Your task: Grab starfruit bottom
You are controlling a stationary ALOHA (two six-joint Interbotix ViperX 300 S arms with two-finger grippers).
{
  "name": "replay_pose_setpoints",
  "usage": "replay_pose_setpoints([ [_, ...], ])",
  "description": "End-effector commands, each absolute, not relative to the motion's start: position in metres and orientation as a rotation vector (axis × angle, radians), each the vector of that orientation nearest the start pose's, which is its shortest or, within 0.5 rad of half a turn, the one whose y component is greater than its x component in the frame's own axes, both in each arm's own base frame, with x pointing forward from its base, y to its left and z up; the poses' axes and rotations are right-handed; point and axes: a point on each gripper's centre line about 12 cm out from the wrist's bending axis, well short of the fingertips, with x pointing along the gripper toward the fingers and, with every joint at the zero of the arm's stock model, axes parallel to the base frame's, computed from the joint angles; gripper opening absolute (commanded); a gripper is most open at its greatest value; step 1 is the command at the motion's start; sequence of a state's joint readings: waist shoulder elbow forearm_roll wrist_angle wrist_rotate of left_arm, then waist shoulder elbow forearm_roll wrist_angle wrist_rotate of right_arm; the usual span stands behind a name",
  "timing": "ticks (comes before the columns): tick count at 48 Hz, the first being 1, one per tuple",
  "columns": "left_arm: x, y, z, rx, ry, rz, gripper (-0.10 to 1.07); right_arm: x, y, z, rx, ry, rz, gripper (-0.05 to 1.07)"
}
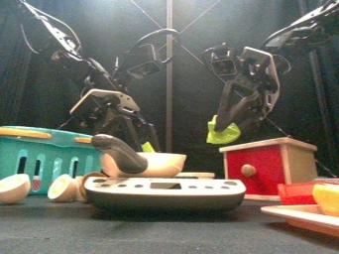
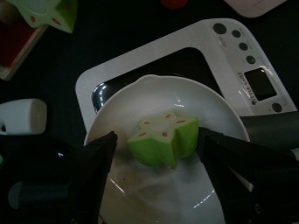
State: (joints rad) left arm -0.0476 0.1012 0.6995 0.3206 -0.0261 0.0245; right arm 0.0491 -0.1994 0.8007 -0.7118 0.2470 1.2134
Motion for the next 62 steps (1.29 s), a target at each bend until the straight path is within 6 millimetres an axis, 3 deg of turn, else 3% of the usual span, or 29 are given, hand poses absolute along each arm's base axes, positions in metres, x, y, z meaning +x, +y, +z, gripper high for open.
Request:
replay_pose_setpoints([
  [1,0.387,-0.020,0.134,0.345,0.720,-0.181,1.00,0.331,-0.003,0.189,0.410,0.712,-0.296,0.59],
  [15,0.390,-0.017,0.135,0.323,0.717,-0.165,0.97,0.331,-0.003,0.187,0.409,0.718,-0.297,0.59],
  [30,0.387,-0.015,0.132,0.284,0.738,-0.148,0.80,0.333,-0.002,0.184,0.405,0.725,-0.297,0.59],
  [39,0.387,-0.015,0.132,0.283,0.749,-0.145,0.79,0.332,-0.003,0.184,0.407,0.727,-0.299,0.59],
  [62,0.380,-0.019,0.154,0.293,0.696,-0.149,0.79,0.336,-0.002,0.189,0.410,0.712,-0.293,0.59],
])
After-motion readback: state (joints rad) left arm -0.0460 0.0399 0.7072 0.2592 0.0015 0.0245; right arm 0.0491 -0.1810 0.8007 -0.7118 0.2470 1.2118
